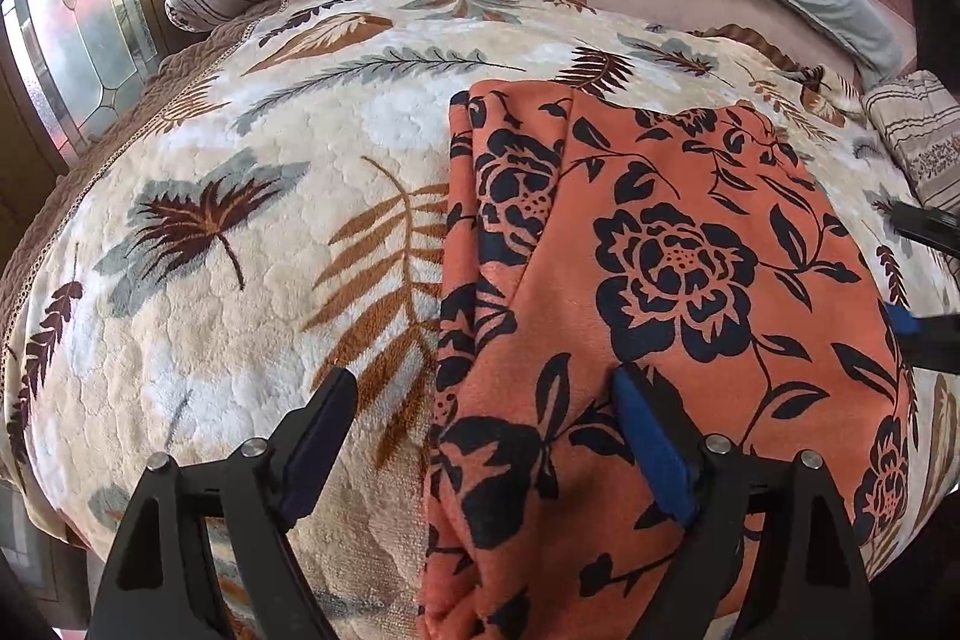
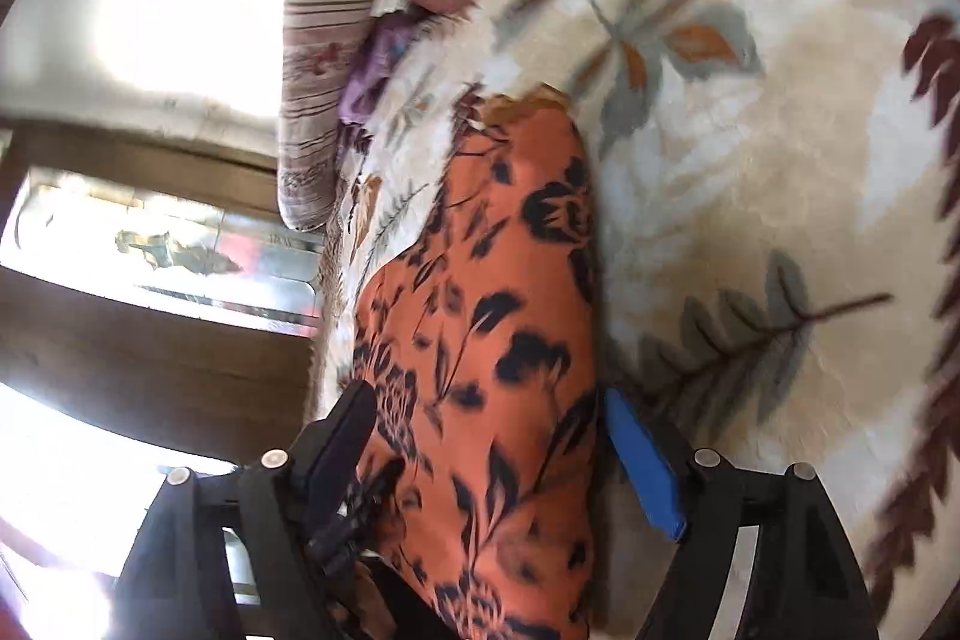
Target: Fold small clothes
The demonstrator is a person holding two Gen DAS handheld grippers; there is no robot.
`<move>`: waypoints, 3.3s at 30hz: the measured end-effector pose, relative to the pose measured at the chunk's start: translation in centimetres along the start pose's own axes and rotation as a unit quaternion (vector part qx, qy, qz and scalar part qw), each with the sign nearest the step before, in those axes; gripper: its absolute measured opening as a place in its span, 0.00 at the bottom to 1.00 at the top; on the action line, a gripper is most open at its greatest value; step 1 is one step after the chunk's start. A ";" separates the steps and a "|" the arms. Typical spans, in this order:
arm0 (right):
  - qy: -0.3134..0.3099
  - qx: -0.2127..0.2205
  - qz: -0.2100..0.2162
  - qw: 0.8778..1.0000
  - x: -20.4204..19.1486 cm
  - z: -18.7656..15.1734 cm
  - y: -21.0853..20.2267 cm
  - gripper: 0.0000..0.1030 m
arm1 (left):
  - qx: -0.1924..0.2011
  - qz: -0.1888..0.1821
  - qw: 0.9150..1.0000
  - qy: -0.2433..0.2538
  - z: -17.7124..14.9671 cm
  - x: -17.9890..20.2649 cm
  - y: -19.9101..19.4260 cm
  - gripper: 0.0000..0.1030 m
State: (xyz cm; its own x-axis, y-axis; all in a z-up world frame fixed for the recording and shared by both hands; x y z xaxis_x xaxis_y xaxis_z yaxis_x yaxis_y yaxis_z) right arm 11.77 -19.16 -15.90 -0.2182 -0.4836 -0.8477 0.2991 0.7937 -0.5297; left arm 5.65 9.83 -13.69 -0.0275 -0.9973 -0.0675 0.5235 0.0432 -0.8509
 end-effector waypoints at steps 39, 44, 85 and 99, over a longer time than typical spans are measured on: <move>-0.201 0.057 -0.077 0.975 -6.7 -9.3 -2.2 0.83 | 0.000 -0.011 0.999 -0.031 -2.4 -2.3 -3.9 0.85; -0.178 0.043 -0.081 0.980 -4.1 -9.7 -1.1 0.82 | -0.040 -0.067 0.994 -0.075 -4.8 -3.3 -1.7 0.80; -0.107 -0.017 -0.117 0.987 -1.5 -3.4 2.9 0.45 | -0.045 -0.269 0.959 -0.074 1.4 -1.1 2.7 0.39; -0.228 0.111 -0.120 0.960 -8.9 3.0 -8.3 0.34 | 0.086 -0.297 0.951 -0.017 11.7 6.6 -2.5 0.30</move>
State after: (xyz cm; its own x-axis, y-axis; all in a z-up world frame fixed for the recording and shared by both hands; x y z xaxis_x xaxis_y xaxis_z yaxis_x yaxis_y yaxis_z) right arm 14.02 -22.53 -4.07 0.1093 -0.7939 -0.5981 0.4933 0.5657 -0.6608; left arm 14.12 2.41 -5.87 -0.3361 -0.8439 0.4183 0.5556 -0.5362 -0.6354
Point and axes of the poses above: each gripper's, at about its wrist camera, not at the fingertips, and y roughly the way its jaws point, x to its right, z to its top, the point moved 6 cm from there along y, roughly the way its jaws point, and after that the axes turned 10 degrees about y, right-handed, at the moved point
